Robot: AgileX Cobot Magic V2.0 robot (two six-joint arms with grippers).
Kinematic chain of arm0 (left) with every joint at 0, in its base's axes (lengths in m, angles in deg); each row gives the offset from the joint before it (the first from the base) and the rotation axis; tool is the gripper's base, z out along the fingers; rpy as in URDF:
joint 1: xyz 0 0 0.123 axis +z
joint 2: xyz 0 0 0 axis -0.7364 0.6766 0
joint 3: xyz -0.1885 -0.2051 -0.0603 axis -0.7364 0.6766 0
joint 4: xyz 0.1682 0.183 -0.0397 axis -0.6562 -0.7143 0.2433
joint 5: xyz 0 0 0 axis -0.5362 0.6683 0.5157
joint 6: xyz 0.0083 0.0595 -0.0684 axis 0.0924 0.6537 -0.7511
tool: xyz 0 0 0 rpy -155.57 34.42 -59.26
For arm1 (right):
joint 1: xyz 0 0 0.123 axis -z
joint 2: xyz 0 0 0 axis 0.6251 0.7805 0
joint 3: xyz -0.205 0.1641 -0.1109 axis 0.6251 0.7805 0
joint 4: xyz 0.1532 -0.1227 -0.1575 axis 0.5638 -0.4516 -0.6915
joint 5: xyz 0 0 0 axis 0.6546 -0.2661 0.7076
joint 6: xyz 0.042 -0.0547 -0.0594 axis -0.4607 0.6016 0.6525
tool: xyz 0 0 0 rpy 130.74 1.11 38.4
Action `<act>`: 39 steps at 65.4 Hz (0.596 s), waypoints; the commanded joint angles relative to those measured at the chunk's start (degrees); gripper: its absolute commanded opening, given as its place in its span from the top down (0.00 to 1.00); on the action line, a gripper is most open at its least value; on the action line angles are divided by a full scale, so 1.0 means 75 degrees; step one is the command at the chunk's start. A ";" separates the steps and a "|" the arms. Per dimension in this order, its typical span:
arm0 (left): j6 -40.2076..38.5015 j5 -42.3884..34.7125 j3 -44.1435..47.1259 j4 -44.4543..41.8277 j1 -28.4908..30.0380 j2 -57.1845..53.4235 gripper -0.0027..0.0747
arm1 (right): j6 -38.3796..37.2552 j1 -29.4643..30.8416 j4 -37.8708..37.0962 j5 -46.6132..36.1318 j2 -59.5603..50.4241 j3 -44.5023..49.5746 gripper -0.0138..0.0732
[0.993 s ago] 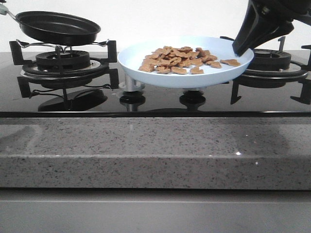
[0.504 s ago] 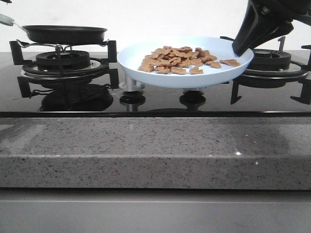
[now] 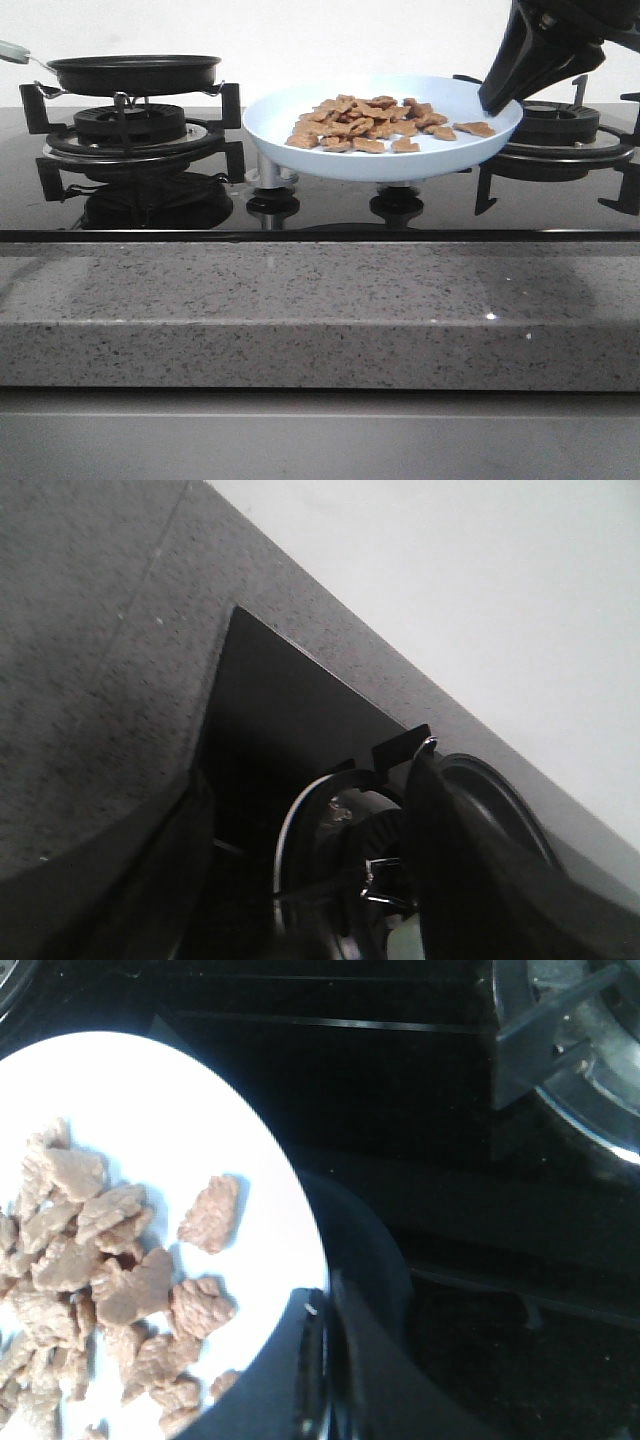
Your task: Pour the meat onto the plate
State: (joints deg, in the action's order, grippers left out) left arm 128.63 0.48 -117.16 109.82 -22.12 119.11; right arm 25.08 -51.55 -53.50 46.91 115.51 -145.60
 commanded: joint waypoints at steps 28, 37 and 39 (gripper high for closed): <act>-0.2339 0.0034 -0.1191 -0.5239 -0.2228 -0.2622 0.45 | 0.0048 0.0016 0.0193 -0.0370 -0.0330 -0.0207 0.92; -0.3868 -0.0251 -0.0540 -0.7667 -0.3355 -0.3304 0.45 | 0.0048 0.0016 0.0193 -0.0370 -0.0330 -0.0207 0.92; -0.4128 -0.0391 -0.0318 -0.8014 -0.3526 -0.3469 0.45 | 0.0048 0.0016 0.0193 -0.0370 -0.0330 -0.0207 0.92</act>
State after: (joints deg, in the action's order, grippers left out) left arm 104.89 2.80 -121.61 58.52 -44.78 97.89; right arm 25.08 -51.55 -53.50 46.91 115.51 -145.60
